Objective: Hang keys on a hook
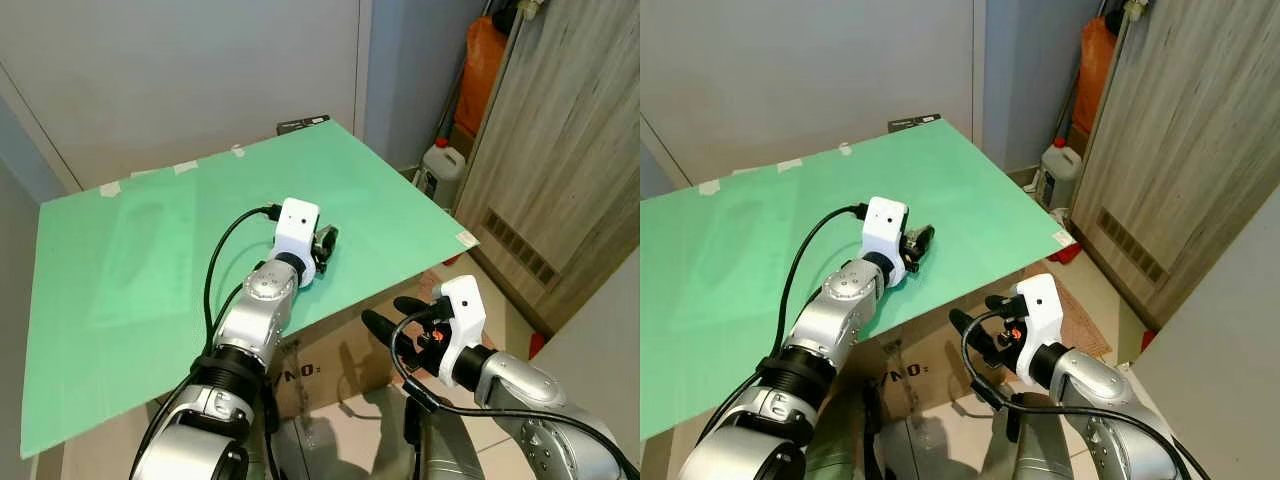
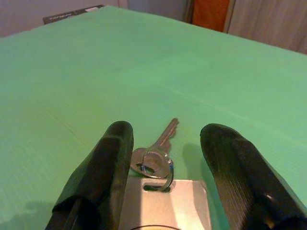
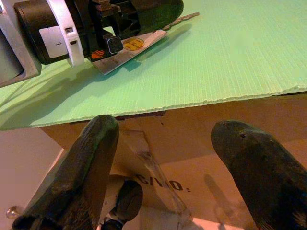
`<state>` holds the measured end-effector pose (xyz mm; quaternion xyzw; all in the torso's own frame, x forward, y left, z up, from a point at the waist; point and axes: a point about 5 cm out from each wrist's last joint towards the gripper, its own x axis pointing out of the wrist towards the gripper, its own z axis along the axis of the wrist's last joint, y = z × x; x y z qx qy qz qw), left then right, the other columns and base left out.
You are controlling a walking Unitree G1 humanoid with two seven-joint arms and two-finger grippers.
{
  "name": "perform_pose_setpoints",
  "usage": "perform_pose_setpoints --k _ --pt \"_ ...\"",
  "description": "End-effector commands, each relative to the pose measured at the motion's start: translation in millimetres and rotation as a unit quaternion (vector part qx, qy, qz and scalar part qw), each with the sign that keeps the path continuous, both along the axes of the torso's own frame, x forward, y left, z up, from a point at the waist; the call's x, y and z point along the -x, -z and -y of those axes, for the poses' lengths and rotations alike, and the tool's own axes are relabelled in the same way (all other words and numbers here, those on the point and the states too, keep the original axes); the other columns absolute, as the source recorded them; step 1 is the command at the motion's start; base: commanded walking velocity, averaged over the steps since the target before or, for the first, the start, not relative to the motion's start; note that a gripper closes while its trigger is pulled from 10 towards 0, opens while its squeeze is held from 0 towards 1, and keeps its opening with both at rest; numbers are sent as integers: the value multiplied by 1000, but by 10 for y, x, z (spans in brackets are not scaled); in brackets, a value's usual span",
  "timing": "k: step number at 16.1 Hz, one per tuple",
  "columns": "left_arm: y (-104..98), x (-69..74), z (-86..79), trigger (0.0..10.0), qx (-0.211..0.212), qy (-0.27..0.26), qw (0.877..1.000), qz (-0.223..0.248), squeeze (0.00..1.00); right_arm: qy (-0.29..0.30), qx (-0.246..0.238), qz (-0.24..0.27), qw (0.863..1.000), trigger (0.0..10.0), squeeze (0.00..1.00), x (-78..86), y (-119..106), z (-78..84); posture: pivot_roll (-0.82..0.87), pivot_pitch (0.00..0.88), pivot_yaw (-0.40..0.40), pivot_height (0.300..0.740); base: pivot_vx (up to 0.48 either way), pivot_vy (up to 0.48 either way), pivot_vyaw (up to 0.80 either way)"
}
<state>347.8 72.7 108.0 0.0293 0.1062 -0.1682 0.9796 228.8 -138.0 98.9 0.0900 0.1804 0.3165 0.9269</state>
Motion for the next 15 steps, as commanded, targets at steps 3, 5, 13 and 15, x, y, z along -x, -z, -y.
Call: perform_pose_setpoints --k 3,5,13,15 --pt "7 -25 -26 10000 -6 -5 1000 -7 0 -7 1 -2 1000 10000 0 26 -7 -8 -181 0 57 574 0 0 0" --pt "8 -36 -32 10000 -6 -5 1000 -10 0 -7 1 -2 1000 10000 0 22 -11 -8 -181 0 57 574 0 0 0" --pt "-25 -72 -45 0 -2 10 1000 -6 0 -5 2 -1 1000 10000 0 18 -8 -3 -182 0 62 574 0 0 0" --pt "-10 -73 -40 0 3 11 1000 -14 0 -6 3 -1 1000 10000 0 14 -11 -1 -183 0 61 574 0 0 0"
